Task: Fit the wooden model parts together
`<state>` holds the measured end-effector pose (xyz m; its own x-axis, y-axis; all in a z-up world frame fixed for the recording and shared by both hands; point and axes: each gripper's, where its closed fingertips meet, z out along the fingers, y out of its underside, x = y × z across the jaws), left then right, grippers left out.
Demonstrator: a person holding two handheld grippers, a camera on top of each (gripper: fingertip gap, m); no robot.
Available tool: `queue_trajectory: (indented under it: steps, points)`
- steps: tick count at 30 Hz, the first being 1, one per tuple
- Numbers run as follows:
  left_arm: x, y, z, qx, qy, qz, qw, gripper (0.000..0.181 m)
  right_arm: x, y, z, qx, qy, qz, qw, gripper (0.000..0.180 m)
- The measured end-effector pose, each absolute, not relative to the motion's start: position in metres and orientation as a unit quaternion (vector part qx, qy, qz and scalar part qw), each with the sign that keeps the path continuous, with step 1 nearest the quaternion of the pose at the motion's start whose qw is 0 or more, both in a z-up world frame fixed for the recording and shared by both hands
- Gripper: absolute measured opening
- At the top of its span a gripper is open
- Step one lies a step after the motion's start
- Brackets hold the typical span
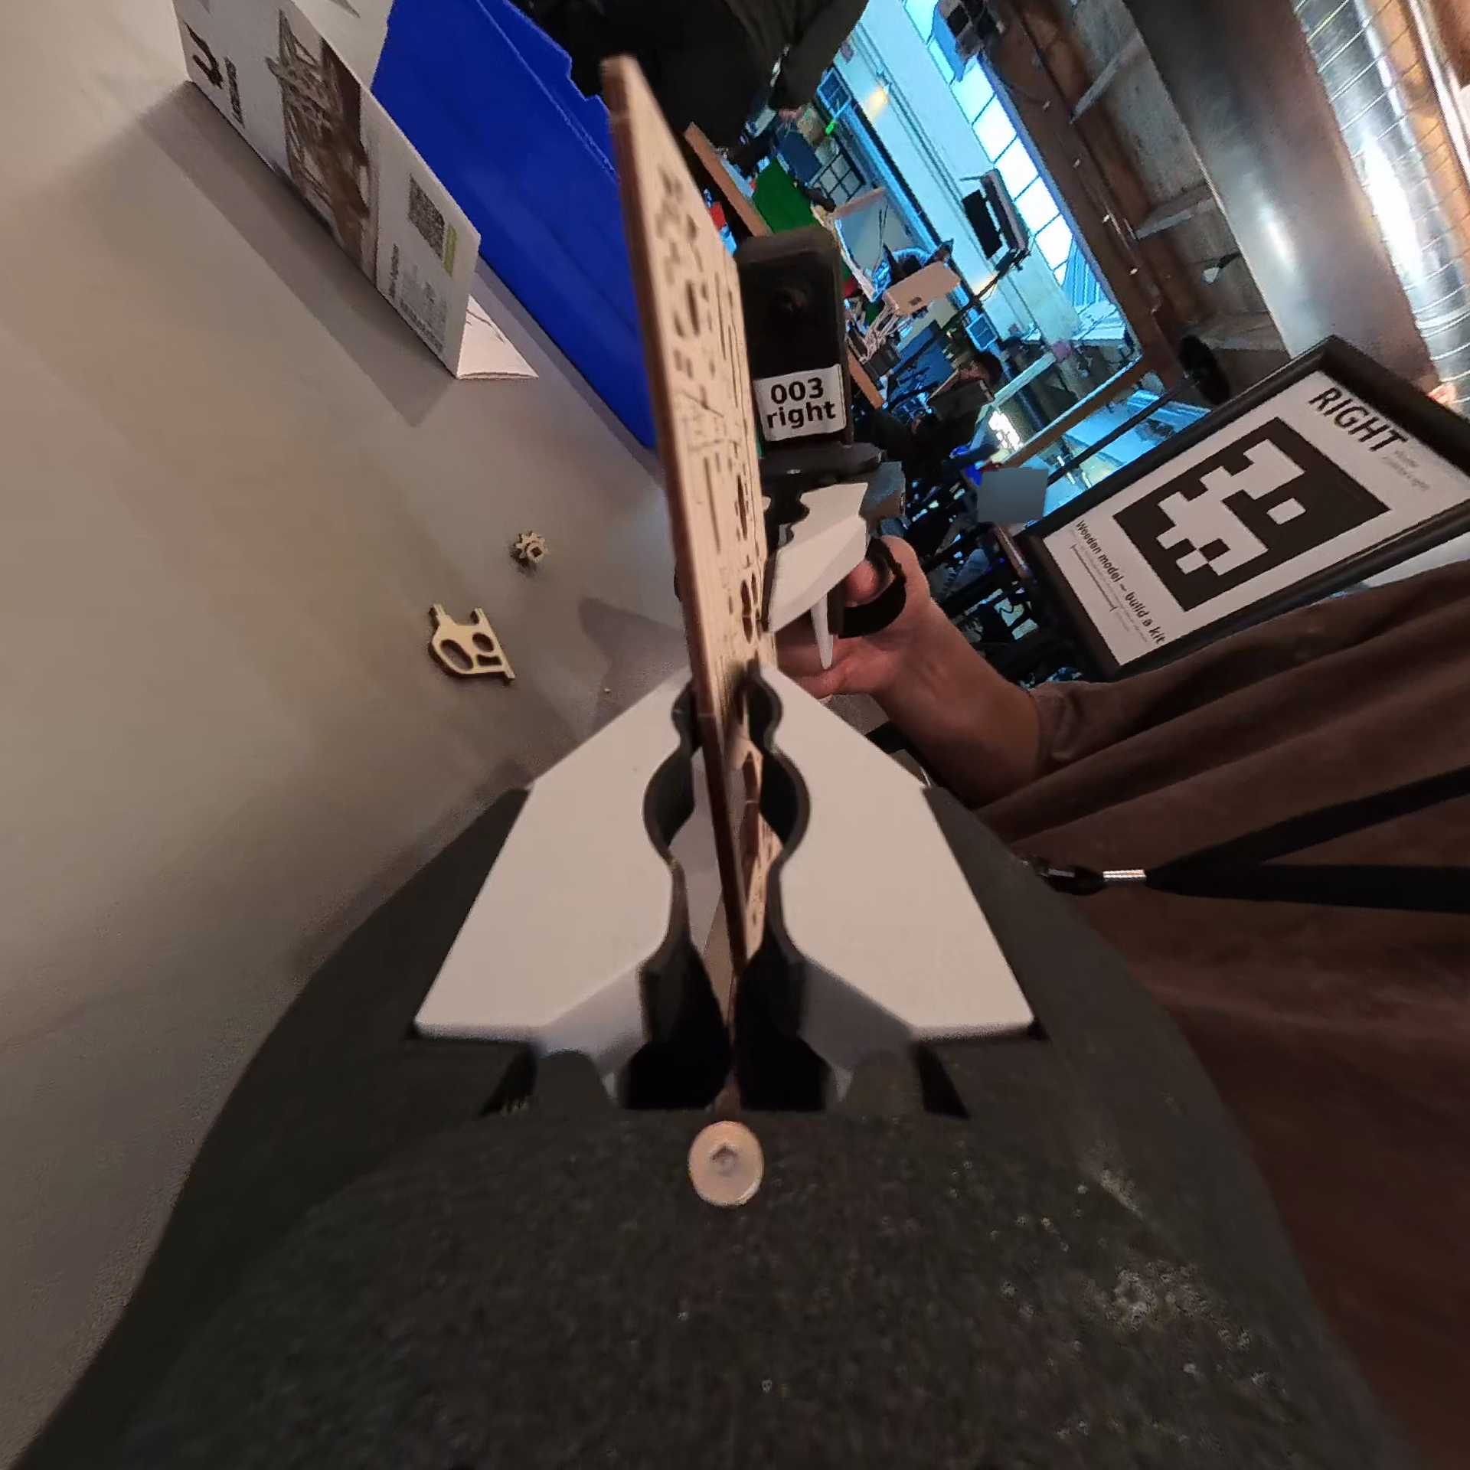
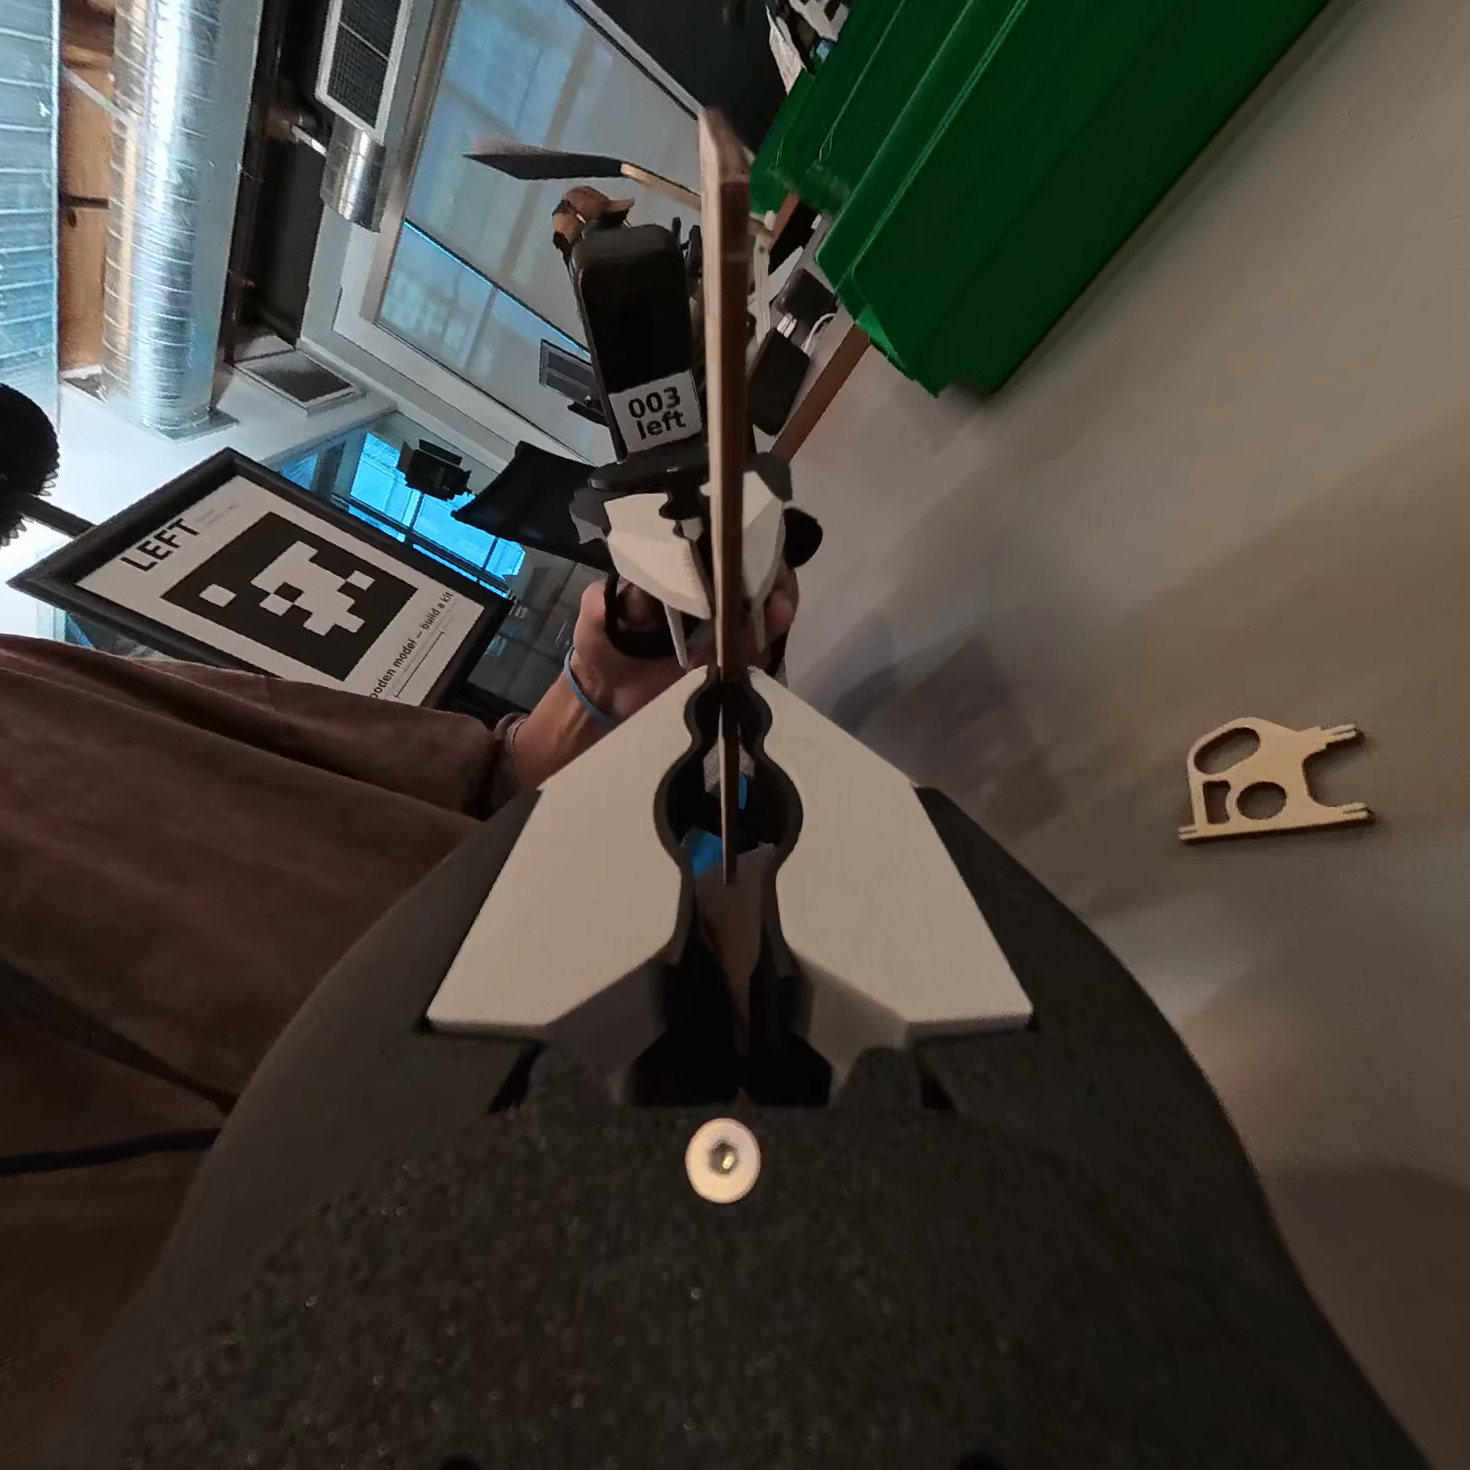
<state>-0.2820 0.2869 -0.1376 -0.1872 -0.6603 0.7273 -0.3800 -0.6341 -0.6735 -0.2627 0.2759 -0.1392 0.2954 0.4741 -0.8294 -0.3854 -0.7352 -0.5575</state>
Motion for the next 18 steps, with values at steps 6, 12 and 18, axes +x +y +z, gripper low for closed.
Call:
queue_trajectory:
  steps: [6,12,18]
  points:
    - [-0.286,0.282,-0.133,-0.617,0.387,-0.683,0.058,0.001,-0.261,0.280,-0.132,-0.698,-0.021,0.608,0.379,0.003]
    - [-0.282,0.279,-0.131,-0.614,0.367,-0.697,0.045,0.001,-0.251,0.284,-0.122,-0.675,-0.006,0.620,0.400,0.005]
    - [-0.281,0.281,-0.131,-0.614,0.362,-0.700,0.046,0.001,-0.244,0.285,-0.120,-0.665,0.009,0.626,0.406,0.008]
